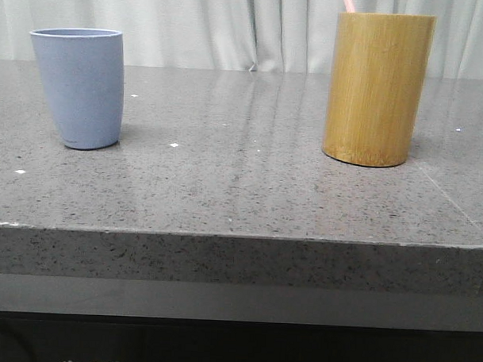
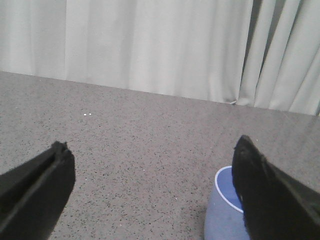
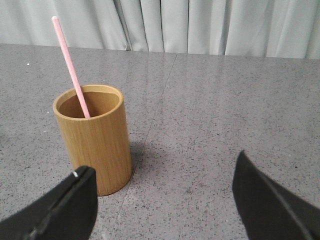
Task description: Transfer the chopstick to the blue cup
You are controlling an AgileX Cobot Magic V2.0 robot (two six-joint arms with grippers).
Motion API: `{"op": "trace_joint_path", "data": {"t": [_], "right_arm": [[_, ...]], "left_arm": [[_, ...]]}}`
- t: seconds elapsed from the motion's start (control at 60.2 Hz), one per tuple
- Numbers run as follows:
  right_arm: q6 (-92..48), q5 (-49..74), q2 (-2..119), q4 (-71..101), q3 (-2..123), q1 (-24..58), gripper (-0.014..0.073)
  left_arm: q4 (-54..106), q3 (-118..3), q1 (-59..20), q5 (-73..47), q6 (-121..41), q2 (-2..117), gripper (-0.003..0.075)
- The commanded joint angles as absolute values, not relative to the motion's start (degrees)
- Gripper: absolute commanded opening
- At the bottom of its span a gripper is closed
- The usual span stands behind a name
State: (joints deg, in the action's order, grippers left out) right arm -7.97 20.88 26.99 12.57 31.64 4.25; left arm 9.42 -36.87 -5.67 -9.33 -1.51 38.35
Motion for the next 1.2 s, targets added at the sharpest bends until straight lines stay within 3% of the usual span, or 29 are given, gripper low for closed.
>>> {"op": "trace_joint_path", "data": {"t": [0.0,0.548,0.98,1.096,1.179], "right_arm": [[-8.26,16.48,27.62,12.86,33.68,3.87,0.0572],[-8.26,16.62,27.62,12.86,33.51,3.87,0.0572],[-8.26,16.94,27.62,12.86,33.51,3.87,0.0572],[-8.26,16.94,27.62,12.86,33.51,3.87,0.0572],[-8.26,16.94,27.62,12.86,33.51,3.87,0.0572]], "left_arm": [[9.39,-44.67,-7.82,-11.24,-5.63,42.49,0.0629],[7.87,-84.04,-23.52,-53.63,-9.68,79.39,0.0629],[5.37,-91.97,-26.17,-60.82,-9.68,93.32,0.0626],[3.92,-91.97,-26.17,-60.97,-9.68,94.57,0.0557],[3.92,-92.05,-26.17,-61.39,-9.68,94.80,0.0421]]}}
